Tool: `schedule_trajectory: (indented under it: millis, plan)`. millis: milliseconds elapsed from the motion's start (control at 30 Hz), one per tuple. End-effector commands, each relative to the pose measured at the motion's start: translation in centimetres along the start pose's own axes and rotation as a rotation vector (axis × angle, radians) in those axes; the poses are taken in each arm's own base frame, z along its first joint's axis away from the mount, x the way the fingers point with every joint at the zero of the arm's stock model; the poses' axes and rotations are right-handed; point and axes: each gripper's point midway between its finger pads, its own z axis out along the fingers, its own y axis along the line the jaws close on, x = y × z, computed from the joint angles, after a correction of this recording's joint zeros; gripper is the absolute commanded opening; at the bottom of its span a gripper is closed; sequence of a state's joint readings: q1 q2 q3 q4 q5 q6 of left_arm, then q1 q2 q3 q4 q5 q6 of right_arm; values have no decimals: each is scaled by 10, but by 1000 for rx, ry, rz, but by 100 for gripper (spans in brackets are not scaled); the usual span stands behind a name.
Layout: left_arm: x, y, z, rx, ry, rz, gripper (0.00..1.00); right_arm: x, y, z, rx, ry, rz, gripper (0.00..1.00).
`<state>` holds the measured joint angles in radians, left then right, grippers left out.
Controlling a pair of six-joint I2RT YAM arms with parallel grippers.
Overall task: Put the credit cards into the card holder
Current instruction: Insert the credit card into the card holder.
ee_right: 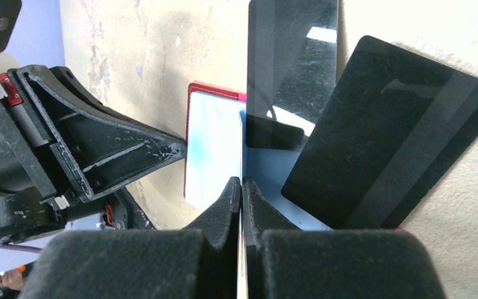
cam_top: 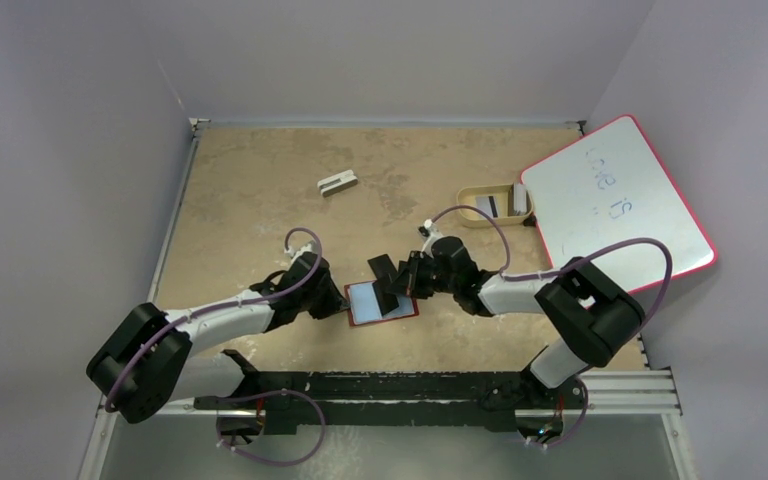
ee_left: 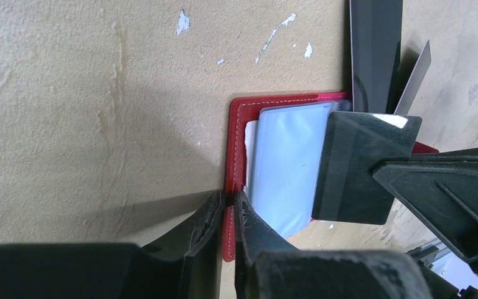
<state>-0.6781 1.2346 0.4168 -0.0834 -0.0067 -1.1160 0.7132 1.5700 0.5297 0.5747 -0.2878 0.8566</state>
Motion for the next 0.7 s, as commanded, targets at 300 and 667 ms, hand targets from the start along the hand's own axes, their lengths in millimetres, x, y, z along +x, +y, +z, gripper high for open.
schedule_trajectory:
  millis: [300,667]
  plan:
    - [3,10,4,-41,13,-17,6,2,-4,3,16,-30,13,0]
    - [6,11,5,-39,25,-28,5,2,-4,3,38,-57,32,0]
